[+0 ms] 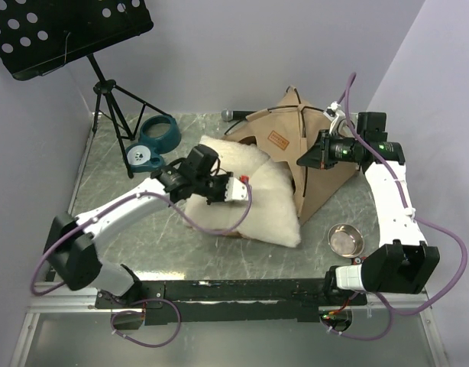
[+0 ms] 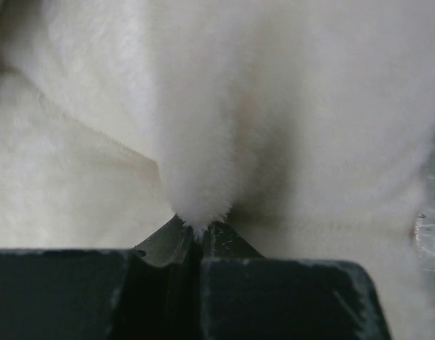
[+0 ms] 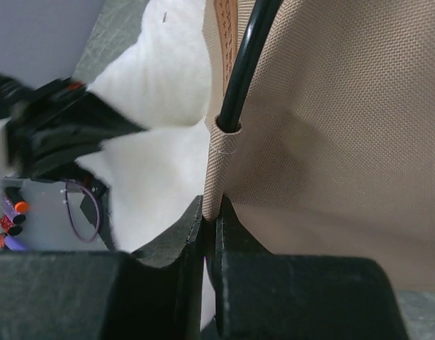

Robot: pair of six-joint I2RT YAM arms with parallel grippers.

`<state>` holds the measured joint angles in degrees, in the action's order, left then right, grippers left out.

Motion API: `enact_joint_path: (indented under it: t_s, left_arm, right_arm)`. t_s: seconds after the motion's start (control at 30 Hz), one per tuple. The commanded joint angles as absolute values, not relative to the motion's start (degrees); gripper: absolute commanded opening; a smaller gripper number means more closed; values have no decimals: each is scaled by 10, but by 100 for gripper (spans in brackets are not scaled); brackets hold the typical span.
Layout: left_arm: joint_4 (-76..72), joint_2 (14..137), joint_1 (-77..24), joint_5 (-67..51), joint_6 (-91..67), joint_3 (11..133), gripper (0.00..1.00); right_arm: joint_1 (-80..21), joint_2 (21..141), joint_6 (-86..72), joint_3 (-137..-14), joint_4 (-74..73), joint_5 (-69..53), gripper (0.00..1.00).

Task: Set up the pet tent

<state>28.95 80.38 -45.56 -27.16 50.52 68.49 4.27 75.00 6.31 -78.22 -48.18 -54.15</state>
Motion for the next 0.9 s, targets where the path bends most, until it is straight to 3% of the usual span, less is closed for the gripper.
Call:
enact_joint_path:
  t_s: [0.0, 0.03, 0.07, 0.1, 0.13, 0.17, 0.23, 0.27, 0.57, 0.87]
  left_arm:
    - [194, 809, -408, -273, 443, 683, 15]
    - [179, 798, -409, -278, 432, 676, 26]
    - [176, 784, -409, -291, 424, 671, 44]
    - [171, 767, -411, -307, 410, 665, 61]
    - [169, 757, -415, -315, 397, 661, 69]
    - [170, 741, -420, -322, 391, 658, 84]
    - [187, 708, -440, -326, 406, 651, 91]
    - [192, 690, -454, -318, 413, 645, 91]
    - [179, 661, -620, -219, 435, 555, 96]
    - [-14, 743, -732, -70, 475, 434, 99]
  right_arm:
    - [37, 751, 96, -776, -493, -547, 0]
    - [37, 751, 95, -776, -493, -538, 0]
    - [37, 748, 91, -776, -492, -527, 9]
    - [36, 744, 82, -773, -489, -515, 28]
    - [37, 740, 77, -772, -489, -511, 50]
    - [37, 733, 71, -768, -490, -505, 67]
    - [37, 704, 56, -752, -483, -492, 92]
    - [37, 687, 47, -740, -477, -483, 98]
    - [12, 540, -29, -566, -345, -430, 100]
    - [-65, 577, -40, -510, -289, -336, 84]
